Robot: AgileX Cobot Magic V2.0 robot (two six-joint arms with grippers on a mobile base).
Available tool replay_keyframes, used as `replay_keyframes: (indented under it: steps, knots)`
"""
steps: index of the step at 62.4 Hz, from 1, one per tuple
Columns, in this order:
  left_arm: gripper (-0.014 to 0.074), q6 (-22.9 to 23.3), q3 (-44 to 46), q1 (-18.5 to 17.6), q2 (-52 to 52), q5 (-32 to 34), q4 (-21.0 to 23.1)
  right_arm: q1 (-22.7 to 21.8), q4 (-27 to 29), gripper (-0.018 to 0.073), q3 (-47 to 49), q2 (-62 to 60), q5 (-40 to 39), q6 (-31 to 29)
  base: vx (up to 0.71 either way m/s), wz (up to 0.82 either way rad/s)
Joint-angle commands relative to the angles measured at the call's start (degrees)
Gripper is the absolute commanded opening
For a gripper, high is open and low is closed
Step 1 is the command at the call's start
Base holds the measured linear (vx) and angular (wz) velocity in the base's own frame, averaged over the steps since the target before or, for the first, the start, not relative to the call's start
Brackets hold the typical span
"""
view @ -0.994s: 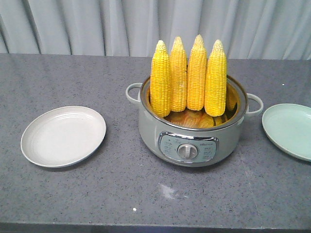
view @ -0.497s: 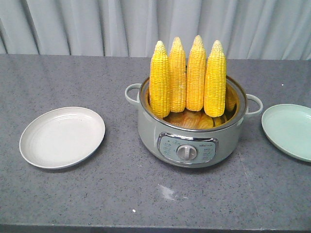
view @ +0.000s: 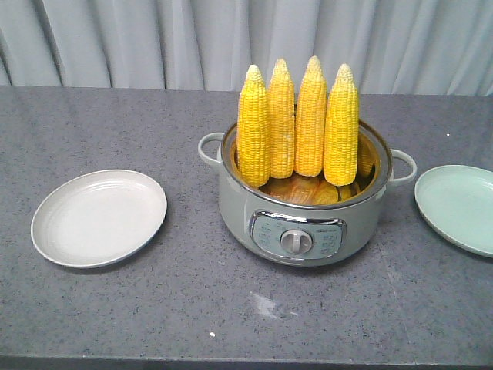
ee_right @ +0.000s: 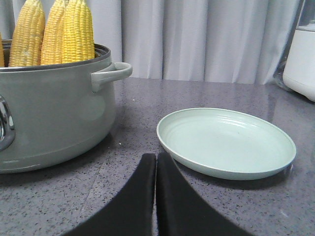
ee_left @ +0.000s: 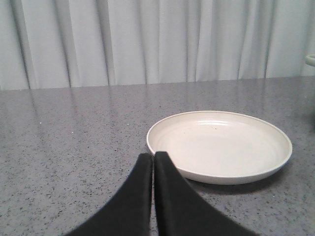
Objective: Distribute corn equally
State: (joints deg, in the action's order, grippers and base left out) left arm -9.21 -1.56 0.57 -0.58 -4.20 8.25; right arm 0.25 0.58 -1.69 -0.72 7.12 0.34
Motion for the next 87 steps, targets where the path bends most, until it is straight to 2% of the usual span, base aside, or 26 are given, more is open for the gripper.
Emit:
replay_keyframes:
  steps: [1, 47, 49, 54, 62, 66, 69, 75, 83, 87]
  knots:
    - [-0.0007, 0.6, -0.2, -0.1, -1.0, 4.2, 0.1, -0.3, -0.3, -0.0004, -0.5, -0.4, -4.5, 0.0, 0.00, 0.00]
    - [-0.0007, 0.7, -0.2, -0.1, -1.0, 5.1, 0.2, -0.3, 0.2, -0.0004, -0.5, -0.4, -4.5, 0.6, 0.00, 0.00]
    - [-0.0007, 1.0, -0.2, -0.1, -1.0, 5.5, 0.4, -0.2, 1.4, -0.0004, -0.5, -0.4, -4.6, 1.9, 0.00, 0.00]
    - [-0.0007, 4.4, -0.2, -0.1, -1.0, 6.1, 3.3, -0.2, 8.7, -0.0004, -0.5, -0.4, -4.6, 7.6, 0.00, 0.00]
    - [-0.0007, 14.4, 0.3, -0.1, -1.0, 7.0, 12.4, -0.2, 29.1, -0.0004, -0.5, -0.4, -4.6, 20.2, 0.00, 0.00]
    - [-0.0007, 18.8, 0.3, -0.1, -1.0, 8.5, 16.9, -0.3, 37.4, -0.0004, -0.5, -0.4, -4.6, 23.9, 0.00, 0.00]
    - [-0.0007, 20.4, 0.3, -0.1, -1.0, 9.1, 19.0, -0.3, 42.4, -0.0004, -0.5, -0.4, -4.7, 25.0, 0.00, 0.00]
    - [-0.0007, 20.7, 0.3, -0.1, -1.0, 9.1, 19.6, -0.3, 48.2, -0.0004, -0.5, -0.4, -5.0, 24.1, 0.00, 0.00]
    - [-0.0007, 20.9, 0.3, -0.1, -1.0, 10.3, 19.7, -0.3, 48.9, -0.0004, -0.5, -0.4, -4.6, 24.1, 0.00, 0.00]
    - [-0.0007, 22.9, 0.3, -0.1, -1.0, 10.9, 20.3, -0.3, 48.9, -0.0004, -0.5, -0.4, -4.7, 24.1, 0.00, 0.00]
